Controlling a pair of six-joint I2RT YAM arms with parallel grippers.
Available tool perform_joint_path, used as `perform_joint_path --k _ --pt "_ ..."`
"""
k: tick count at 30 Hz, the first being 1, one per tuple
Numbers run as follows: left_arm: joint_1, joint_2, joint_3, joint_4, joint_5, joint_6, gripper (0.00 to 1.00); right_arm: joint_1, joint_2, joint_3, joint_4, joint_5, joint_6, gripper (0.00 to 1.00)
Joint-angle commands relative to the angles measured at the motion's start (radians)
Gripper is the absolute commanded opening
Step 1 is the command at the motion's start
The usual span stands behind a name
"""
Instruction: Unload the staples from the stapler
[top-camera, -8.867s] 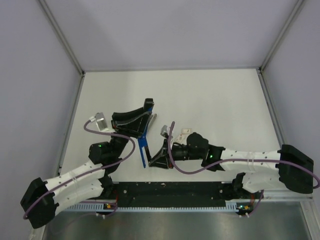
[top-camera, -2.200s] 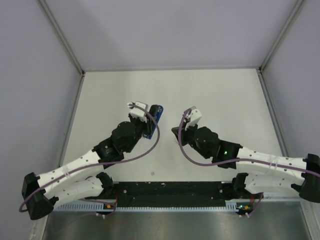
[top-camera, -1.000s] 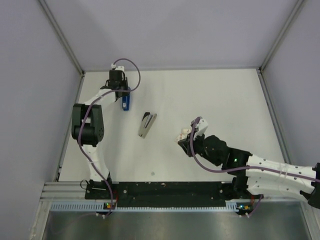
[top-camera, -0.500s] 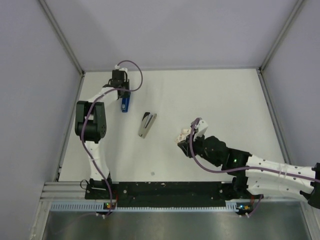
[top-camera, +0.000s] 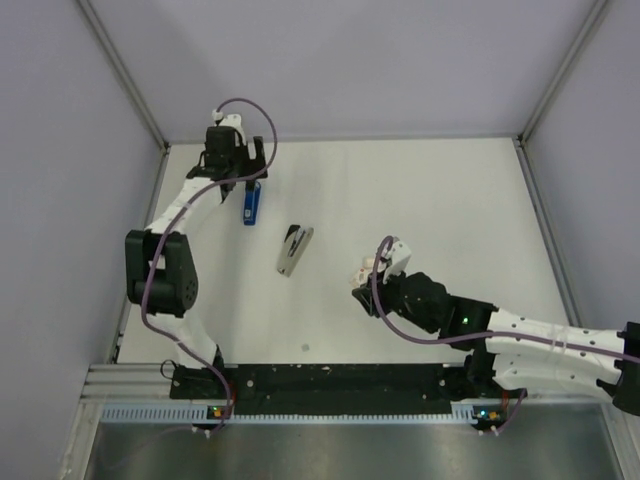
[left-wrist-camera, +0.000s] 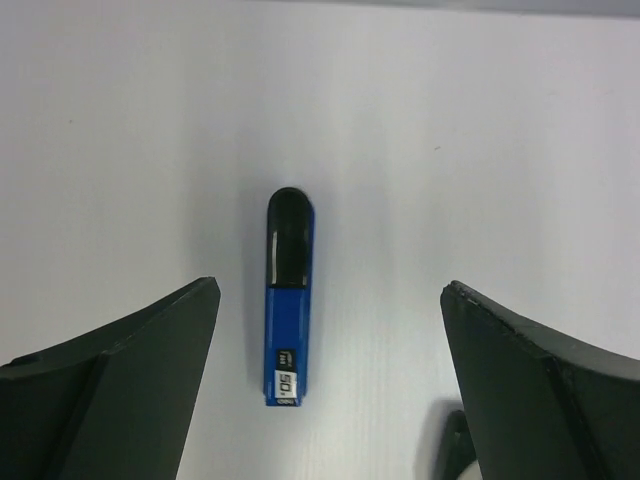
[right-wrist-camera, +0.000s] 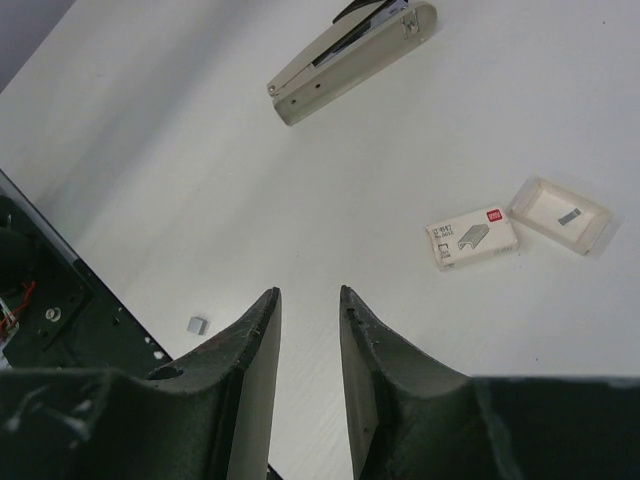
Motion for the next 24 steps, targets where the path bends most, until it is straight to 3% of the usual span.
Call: perform_joint_path --k 1,10,20,24 --pt "-0.028 -0.173 -0.107 0.084 0.112 -0.121 0.98 -0.009 0.015 0.017 0.048 -0.018 0.009 0.30" --pt "-0.165 -0.302 -0.392 0.132 0.234 -0.221 0.98 -0.010 -0.002 0.039 0.021 -0.024 0.008 0.32" --pt "-0.269 -0.316 -0.489 0.142 0.139 -0.227 0.95 -0.010 0.013 0.039 0.011 -0.038 0.021 0.33" --pt "-0.278 -0.380 -0.549 0.185 0.122 -0.241 0.93 -0.010 0.143 0.124 0.012 0.011 -0.003 0.36"
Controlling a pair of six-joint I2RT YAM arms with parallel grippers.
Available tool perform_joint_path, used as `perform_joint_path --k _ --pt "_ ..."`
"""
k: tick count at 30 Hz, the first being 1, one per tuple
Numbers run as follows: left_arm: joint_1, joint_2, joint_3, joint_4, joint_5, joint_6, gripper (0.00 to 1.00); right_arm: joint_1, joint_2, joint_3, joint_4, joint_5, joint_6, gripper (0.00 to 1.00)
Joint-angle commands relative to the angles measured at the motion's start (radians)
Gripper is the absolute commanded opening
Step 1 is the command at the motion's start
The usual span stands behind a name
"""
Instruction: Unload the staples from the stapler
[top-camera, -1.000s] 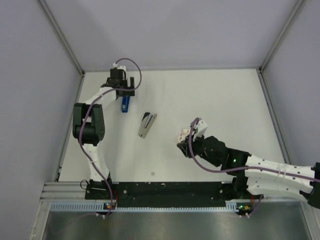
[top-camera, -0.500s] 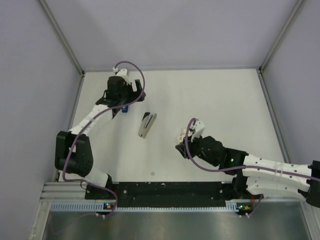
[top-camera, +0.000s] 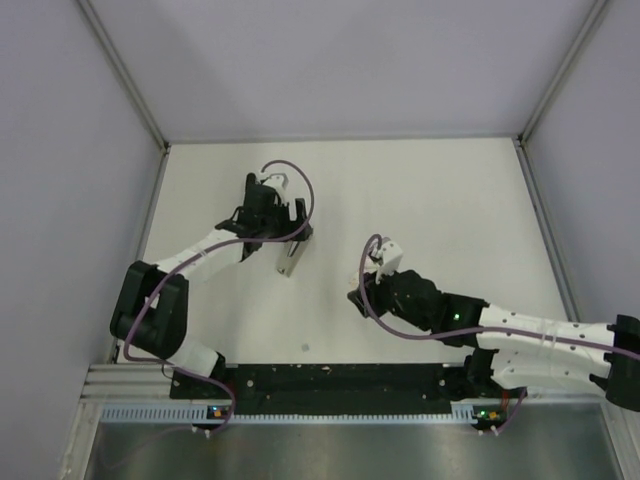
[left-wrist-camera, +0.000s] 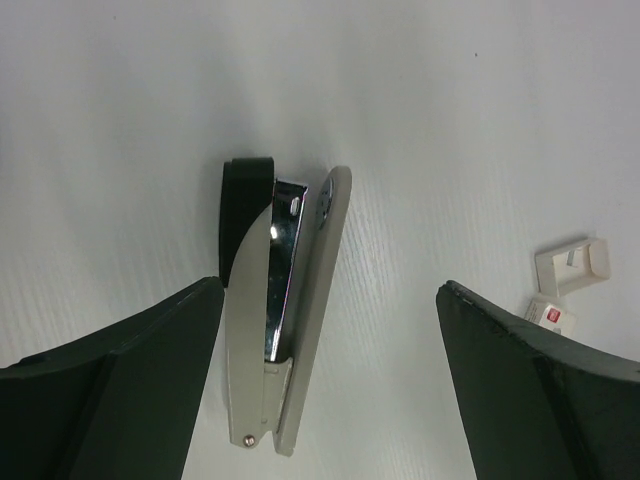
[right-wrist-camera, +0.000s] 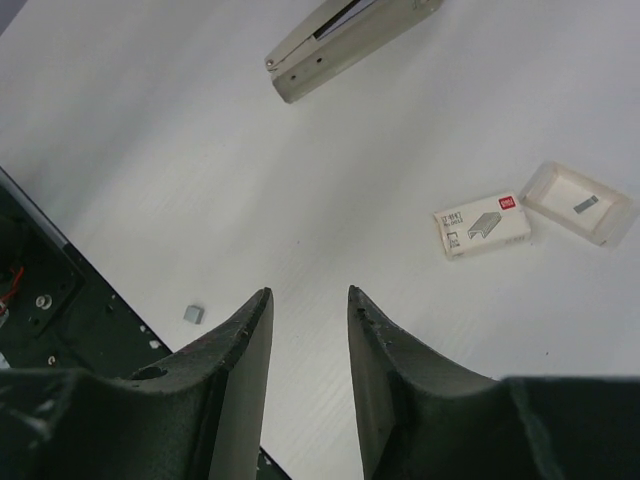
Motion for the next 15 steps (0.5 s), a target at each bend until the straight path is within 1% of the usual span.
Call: perform_joint_path --k 1,3,4,5,6,12,15 --pt "-0.010 -0.105 -0.064 0.079 -0.034 -0.027 0.92 -0.012 0.148 0.149 0.029 0.057 -0.014 0.37" --pt "-0.016 -0.145 -0.096 0.084 -0.022 -0.041 0.91 -0.012 0.220 0.206 0.056 0.086 -0.004 0.37" --pt "-0.019 -0.171 -0.113 0.117 -0.009 -0.044 0.91 -0.016 0.252 0.231 0.072 0.094 0.007 0.39" --pt "-0.022 -0.195 -0.131 0.120 -0.012 -0.044 0.91 -0.021 0.287 0.258 0.084 0.103 0.015 0.46" --pt "-0.022 -0.229 -0.154 0.127 -0.009 -0.041 0.92 -0.029 0.326 0.290 0.087 0.105 0.030 0.49" --pt "-0.022 -0.430 -0.246 0.117 -0.029 -0.034 0.93 -0.111 0.585 0.476 0.070 0.031 0.151 0.50" --pt "-0.021 -0.556 -0.281 0.096 -0.084 -0.040 0.93 -0.133 0.700 0.545 0.066 0.028 0.210 0.50"
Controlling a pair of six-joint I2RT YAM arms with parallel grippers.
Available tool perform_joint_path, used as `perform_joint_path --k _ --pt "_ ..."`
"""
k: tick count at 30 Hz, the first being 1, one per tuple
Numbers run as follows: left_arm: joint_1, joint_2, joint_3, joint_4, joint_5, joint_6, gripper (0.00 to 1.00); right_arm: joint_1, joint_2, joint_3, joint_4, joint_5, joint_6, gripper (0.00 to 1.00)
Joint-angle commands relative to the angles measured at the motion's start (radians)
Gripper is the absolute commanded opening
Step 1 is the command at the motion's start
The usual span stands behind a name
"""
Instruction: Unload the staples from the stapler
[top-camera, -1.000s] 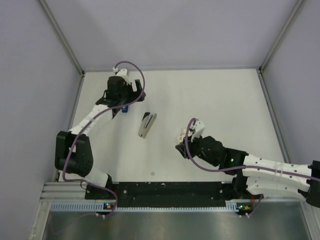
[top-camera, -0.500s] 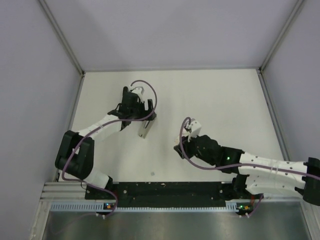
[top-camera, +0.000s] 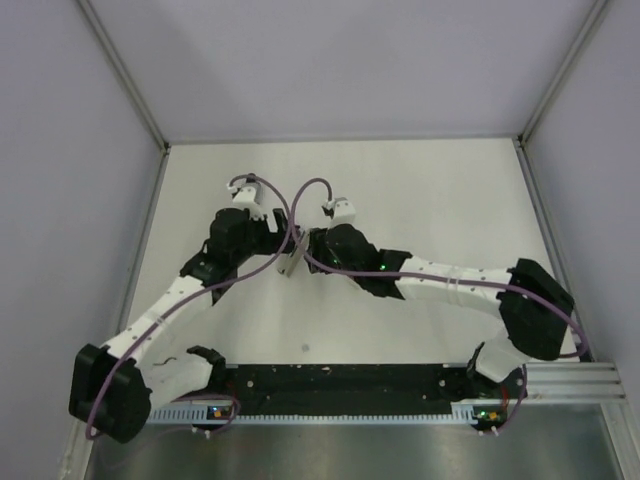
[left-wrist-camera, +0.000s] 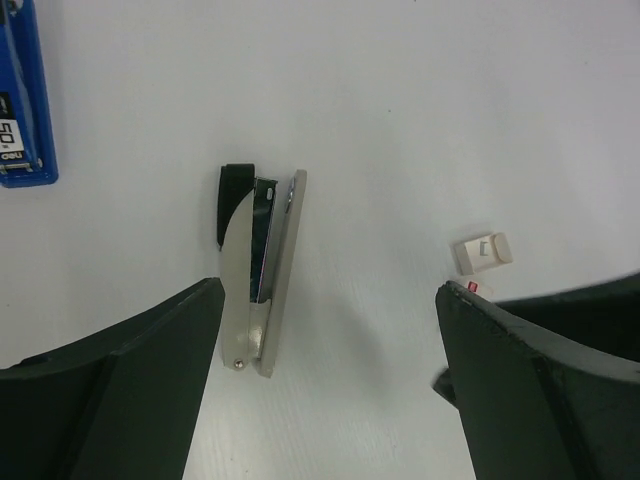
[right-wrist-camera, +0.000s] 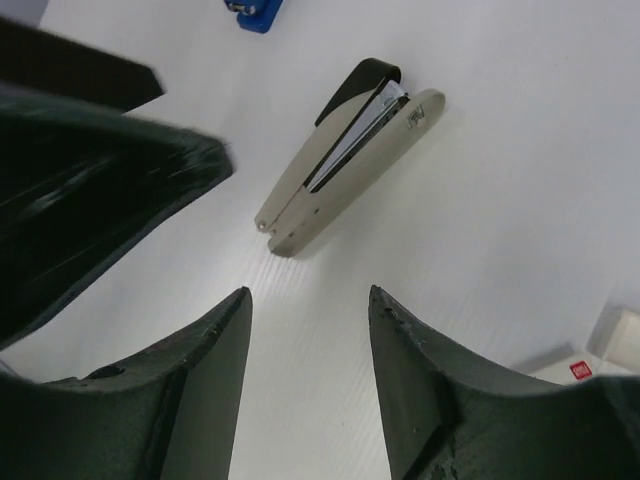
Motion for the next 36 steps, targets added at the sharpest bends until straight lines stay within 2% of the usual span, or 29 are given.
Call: perform_joint_path --k 1,3,6,12,23,36 --pt "-0.003 -0.179 -0.055 0.010 -0.070 -0.013 0.93 -0.031 0.141 0.113 0.007 -0.001 0.114 0.50" --pt "-0.003 -0.280 -0.088 -0.005 -0.147 -0.046 0.93 -0.031 0.198 0.162 -0.004 0.021 0.130 0.50" --pt "-0.004 -0.410 -0.151 0.002 -0.182 -0.068 0.92 -0.033 0.270 0.219 -0.012 0.065 0.155 0.50" --pt "-0.004 -0.581 -0.240 -0.004 -0.147 -0.066 0.86 -0.037 0.362 0.277 -0.001 0.156 0.216 0.50" --pt "-0.004 -0.636 -0.231 -0.067 -0.136 -0.022 0.83 -0.062 0.532 0.455 -0.114 0.183 0.302 0.46" --pt "-0.004 -0.642 -0.253 -0.064 -0.116 -0.030 0.86 -0.100 0.617 0.514 -0.167 0.185 0.330 0.42"
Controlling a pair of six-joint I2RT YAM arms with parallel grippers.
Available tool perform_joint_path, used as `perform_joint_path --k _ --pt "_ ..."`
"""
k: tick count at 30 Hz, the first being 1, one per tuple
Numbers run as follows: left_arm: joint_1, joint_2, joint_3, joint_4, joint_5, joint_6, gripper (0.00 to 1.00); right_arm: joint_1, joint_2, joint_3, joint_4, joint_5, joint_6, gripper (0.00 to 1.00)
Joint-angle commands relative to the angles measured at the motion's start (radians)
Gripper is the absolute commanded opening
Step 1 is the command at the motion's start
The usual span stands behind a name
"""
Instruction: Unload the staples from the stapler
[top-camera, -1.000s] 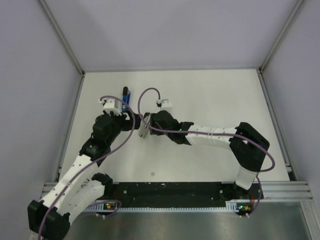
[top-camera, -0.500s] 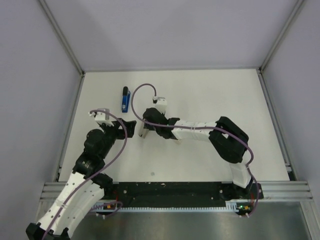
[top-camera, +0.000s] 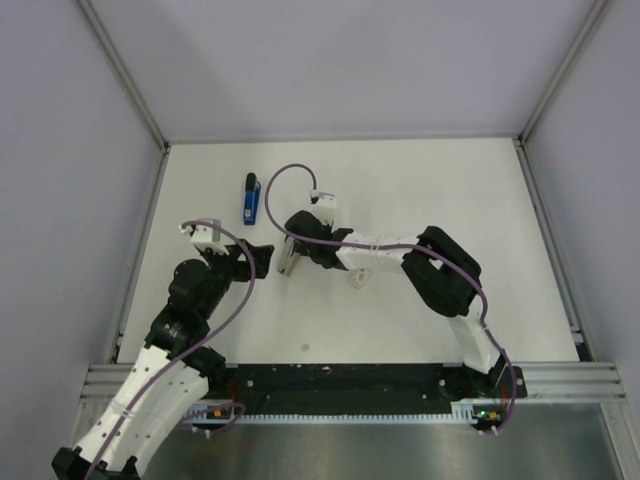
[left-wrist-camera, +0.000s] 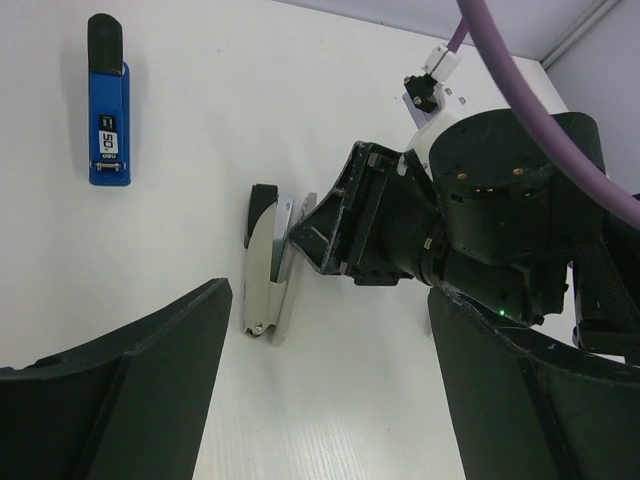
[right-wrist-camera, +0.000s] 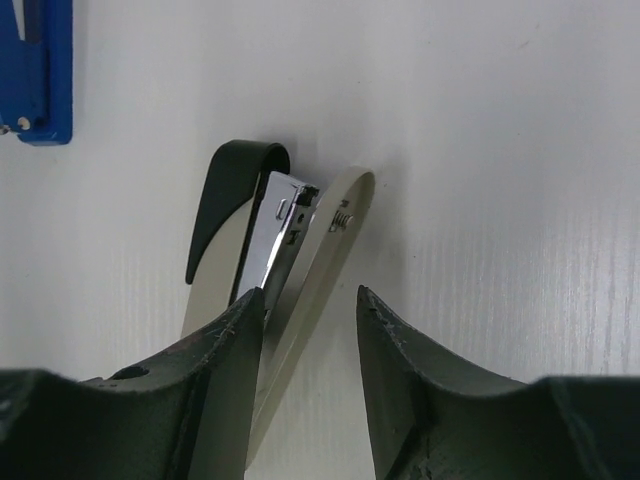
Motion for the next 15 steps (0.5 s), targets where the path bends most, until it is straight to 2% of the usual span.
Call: perform_joint_path --k 1,6,10,15 --pt "-0.004 -0.011 -0.008 0.029 0.005 0.009 0.86 -0.016 0.028 0.055 -0.016 0.014 0.022 0.42" --pt "-0.004 -0.005 -0.008 0.031 0.004 0.012 0.86 -0.036 0.051 0.075 -0.021 -0.002 0.025 0.39" --pt "-0.004 -0.005 -0.011 0.031 0.002 0.016 0.86 -0.038 0.051 0.075 -0.022 -0.006 0.024 0.24" --pt "-0.004 -0.003 -0.009 0.031 0.002 0.016 0.86 -0.038 0.051 0.072 -0.024 -0.010 0.018 0.13"
